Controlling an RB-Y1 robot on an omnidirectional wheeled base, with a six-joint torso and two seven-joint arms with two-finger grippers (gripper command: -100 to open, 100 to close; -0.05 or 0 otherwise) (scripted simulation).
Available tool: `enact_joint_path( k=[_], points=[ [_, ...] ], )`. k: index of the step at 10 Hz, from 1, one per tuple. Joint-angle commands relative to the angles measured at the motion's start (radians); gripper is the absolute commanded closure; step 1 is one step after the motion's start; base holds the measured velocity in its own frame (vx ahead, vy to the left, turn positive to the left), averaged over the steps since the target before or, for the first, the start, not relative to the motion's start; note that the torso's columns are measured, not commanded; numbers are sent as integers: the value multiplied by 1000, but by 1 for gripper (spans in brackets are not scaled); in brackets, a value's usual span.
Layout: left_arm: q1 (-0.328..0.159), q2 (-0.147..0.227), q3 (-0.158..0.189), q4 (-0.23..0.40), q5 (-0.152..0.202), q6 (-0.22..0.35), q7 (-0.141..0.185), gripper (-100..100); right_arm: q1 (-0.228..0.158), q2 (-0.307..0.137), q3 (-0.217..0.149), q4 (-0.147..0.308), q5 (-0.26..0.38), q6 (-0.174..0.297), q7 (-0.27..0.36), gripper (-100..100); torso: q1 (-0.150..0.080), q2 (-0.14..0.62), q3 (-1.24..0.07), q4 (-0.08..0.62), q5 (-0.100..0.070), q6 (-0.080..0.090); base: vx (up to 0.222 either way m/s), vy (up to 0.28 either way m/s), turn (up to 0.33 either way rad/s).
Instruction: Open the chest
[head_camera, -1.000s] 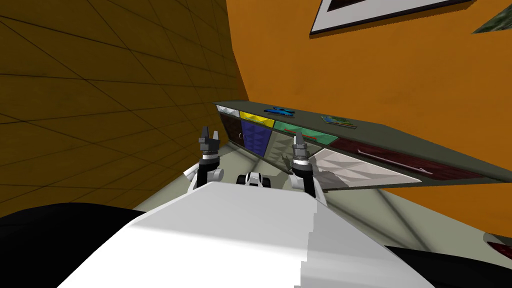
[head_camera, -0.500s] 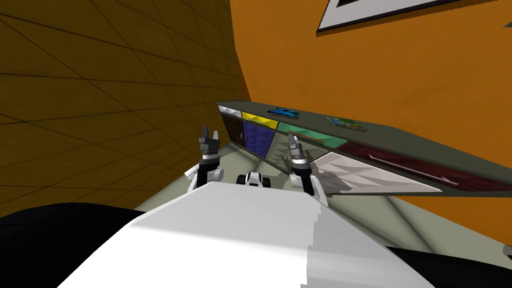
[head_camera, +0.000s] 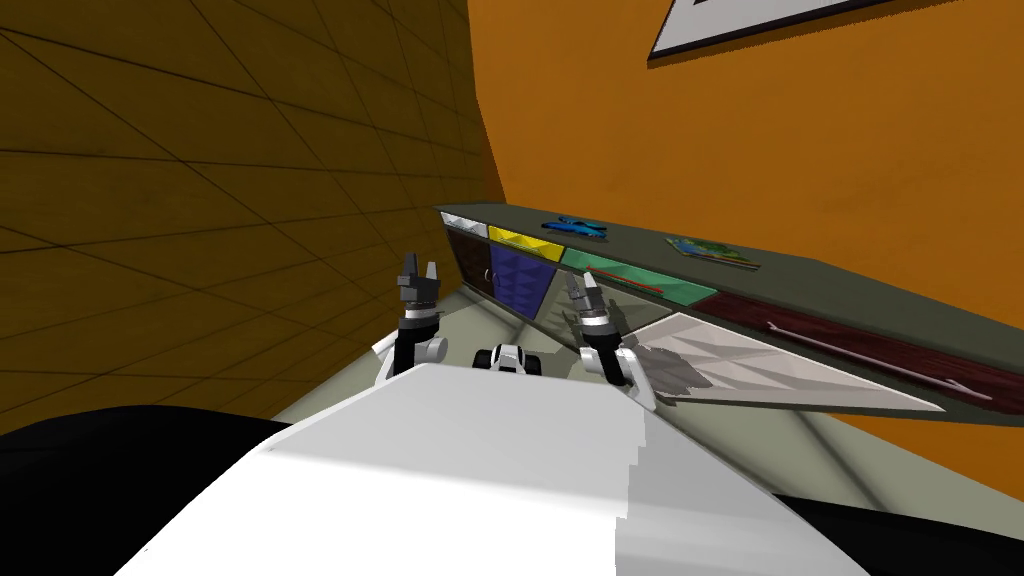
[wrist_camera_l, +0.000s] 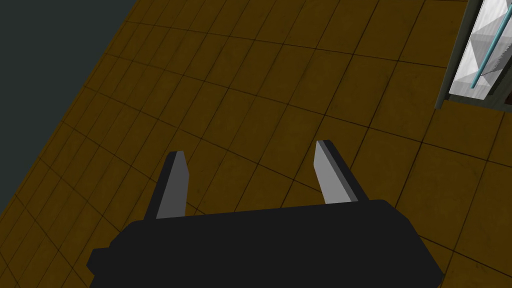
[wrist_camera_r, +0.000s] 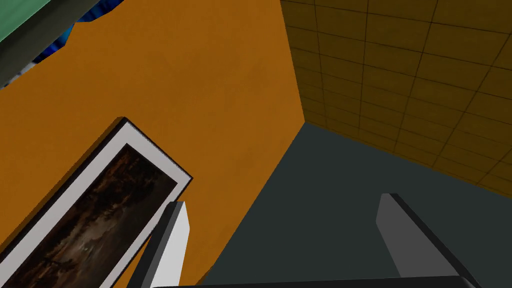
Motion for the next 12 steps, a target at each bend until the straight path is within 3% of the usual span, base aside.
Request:
enact_joint_path(
  k=[1,12],
  points=[
    [0,0,0,0,0,0,0,0,-14,-22,-4,11,69,22,62,-100,-1,1,0,0,0,0,47,27,34],
    [0,0,0,0,0,0,0,0,-73,-132,-18,96,355,109,318,-100,-1,0,0,0,0,0,63,42,37]
  ],
)
